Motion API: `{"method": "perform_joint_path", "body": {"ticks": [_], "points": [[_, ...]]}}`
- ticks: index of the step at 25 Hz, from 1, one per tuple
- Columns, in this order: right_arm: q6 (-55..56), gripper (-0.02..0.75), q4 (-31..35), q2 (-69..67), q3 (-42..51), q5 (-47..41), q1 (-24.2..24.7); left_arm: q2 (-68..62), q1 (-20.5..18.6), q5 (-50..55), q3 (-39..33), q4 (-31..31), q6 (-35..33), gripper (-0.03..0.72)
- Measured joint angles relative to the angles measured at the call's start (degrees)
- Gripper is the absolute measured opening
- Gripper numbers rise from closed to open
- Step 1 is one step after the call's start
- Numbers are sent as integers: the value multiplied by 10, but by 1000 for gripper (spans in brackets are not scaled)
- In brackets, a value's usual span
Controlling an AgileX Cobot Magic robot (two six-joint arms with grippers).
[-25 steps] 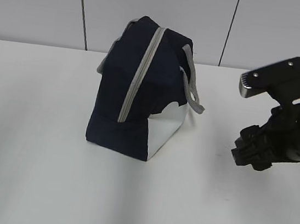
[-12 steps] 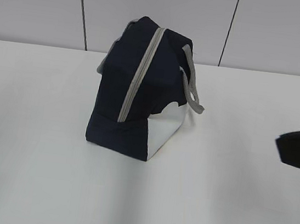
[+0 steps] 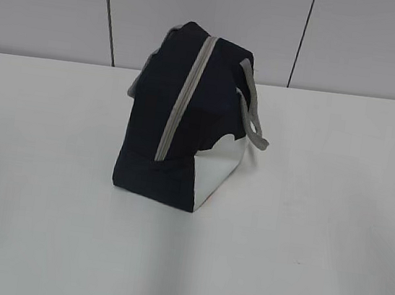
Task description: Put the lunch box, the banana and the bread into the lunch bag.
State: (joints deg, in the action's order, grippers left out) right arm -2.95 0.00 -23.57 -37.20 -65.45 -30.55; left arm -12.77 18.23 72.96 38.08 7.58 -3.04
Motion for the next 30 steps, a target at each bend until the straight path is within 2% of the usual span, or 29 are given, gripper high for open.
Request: {"method": "perform_joint_path", "body": {"ticks": [5, 9, 30], "points": [[55, 512, -57, 80, 75, 0, 0, 38, 0, -30, -57, -21, -6, 404], [76, 512, -79, 94, 79, 1, 0, 39, 0, -84, -77, -23, -6, 404], [82, 512, -86, 97, 82, 1, 0, 39, 0, -96, -81, -25, -6, 403]]}}
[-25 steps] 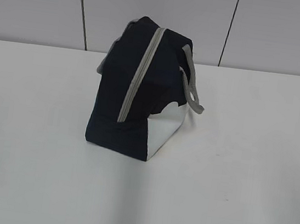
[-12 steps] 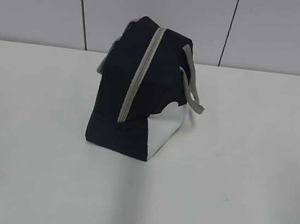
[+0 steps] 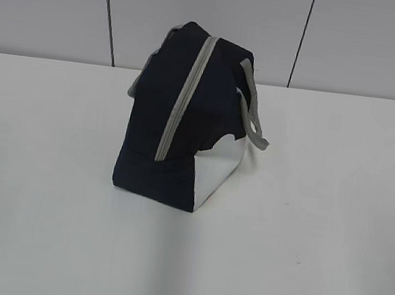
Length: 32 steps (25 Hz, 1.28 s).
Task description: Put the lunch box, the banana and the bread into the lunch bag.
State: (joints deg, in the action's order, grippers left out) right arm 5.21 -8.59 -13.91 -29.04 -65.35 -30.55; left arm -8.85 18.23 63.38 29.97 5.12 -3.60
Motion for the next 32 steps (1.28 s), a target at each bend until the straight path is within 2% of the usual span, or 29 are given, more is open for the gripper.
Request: {"method": "perform_joint_path", "body": {"ticks": [2, 4, 12, 15, 22, 32], "points": [[0, 512, 0, 4, 0, 0, 7, 5, -8, 0, 0, 0, 0, 403], [0, 512, 0, 4, 0, 1, 39, 12, -28, 0, 0, 0, 0, 403], [1, 512, 0, 33, 0, 1, 296, 56, -174, 0, 0, 1, 0, 403], [1, 512, 0, 62, 0, 1, 350, 71, -210, 0, 0, 1, 0, 401], [1, 512, -1, 146, 0, 0, 362, 98, -221, 1, 0, 1, 0, 369], [1, 512, -3, 150, 0, -2, 362, 98, -221, 1, 0, 1, 0, 340]]}}
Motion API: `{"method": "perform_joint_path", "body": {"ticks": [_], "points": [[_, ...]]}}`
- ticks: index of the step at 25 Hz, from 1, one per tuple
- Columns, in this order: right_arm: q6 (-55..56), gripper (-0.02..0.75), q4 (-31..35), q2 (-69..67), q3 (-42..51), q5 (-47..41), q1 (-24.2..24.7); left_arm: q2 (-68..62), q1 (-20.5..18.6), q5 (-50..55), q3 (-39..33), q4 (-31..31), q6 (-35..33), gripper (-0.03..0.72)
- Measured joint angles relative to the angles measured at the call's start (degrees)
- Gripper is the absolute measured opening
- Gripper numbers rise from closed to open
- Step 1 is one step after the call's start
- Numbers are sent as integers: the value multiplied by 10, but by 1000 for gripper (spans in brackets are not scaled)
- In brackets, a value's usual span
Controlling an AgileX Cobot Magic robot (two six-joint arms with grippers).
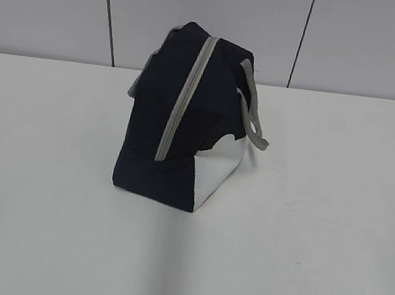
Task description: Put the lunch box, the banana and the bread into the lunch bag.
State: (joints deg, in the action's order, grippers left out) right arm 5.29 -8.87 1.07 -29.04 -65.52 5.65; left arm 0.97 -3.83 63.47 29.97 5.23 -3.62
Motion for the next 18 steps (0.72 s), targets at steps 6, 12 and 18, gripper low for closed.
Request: {"method": "perform_joint_path", "body": {"ticks": [6, 12, 18], "points": [[0, 512, 0, 0, 0, 0, 0, 0, 0, 0, 0, 0, 0, 340], [0, 512, 0, 0, 0, 0, 0, 0, 1, 0, 0, 0, 0, 314], [0, 512, 0, 0, 0, 0, 0, 0, 1, 0, 0, 0, 0, 277]]}}
